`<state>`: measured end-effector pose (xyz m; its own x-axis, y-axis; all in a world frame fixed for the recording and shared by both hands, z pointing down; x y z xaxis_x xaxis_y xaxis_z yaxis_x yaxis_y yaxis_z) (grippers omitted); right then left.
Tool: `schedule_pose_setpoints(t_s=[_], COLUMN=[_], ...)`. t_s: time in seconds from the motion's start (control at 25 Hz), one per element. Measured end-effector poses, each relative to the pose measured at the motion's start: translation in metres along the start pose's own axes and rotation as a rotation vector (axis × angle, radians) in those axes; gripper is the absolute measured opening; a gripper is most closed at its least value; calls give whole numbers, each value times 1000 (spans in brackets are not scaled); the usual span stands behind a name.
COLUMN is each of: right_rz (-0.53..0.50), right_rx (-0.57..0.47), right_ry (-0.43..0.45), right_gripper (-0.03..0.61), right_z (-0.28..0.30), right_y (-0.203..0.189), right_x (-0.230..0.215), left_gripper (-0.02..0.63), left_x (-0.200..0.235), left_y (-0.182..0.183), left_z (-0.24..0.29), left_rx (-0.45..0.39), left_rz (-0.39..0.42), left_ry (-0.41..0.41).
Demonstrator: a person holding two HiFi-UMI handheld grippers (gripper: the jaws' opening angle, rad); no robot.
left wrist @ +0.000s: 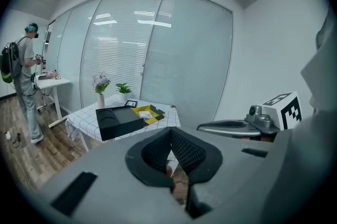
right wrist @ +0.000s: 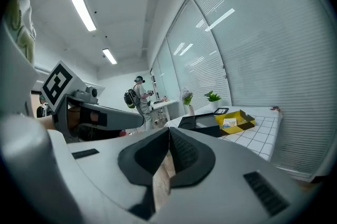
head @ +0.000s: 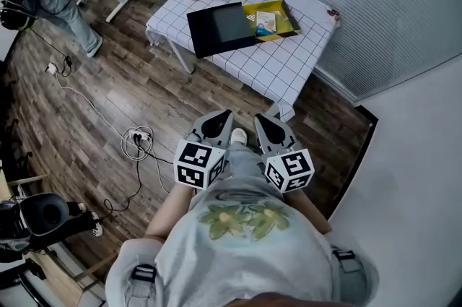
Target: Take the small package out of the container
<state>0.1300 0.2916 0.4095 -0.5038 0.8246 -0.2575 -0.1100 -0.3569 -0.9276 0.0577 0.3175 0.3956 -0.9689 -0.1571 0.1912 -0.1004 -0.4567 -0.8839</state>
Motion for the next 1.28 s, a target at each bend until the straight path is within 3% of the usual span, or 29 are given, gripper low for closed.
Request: schedule_pose_setpoints(t_s=[0.52,0.76,1.28], right_rz=[35,16,33], right_rx=[-39,-28,-34], right_ry=[-56,-31,-50], right_gripper=[8,8,8], right_z=[80,103,115], right_y=[48,58,66], right_x=[-86,-107,-131], left_gripper=[8,6,8], left_x=[58,77,72], left_y=[58,81,75], left_z=[91,124,157], left_rx=[32,15,85], left_rz=[71,78,98], left_ry=[-14,4,-65])
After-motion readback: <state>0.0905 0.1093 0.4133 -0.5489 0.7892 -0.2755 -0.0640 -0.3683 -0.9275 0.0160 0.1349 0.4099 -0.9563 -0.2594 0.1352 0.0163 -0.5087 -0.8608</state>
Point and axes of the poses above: the fingertips, and each gripper's own axes: z forward along the fingers, x to its left, y out of its top, the point moved 1 cm from there along -z, backward along the fingers, and after that the axes turned 1 degree about z, right-handed, at the moved point
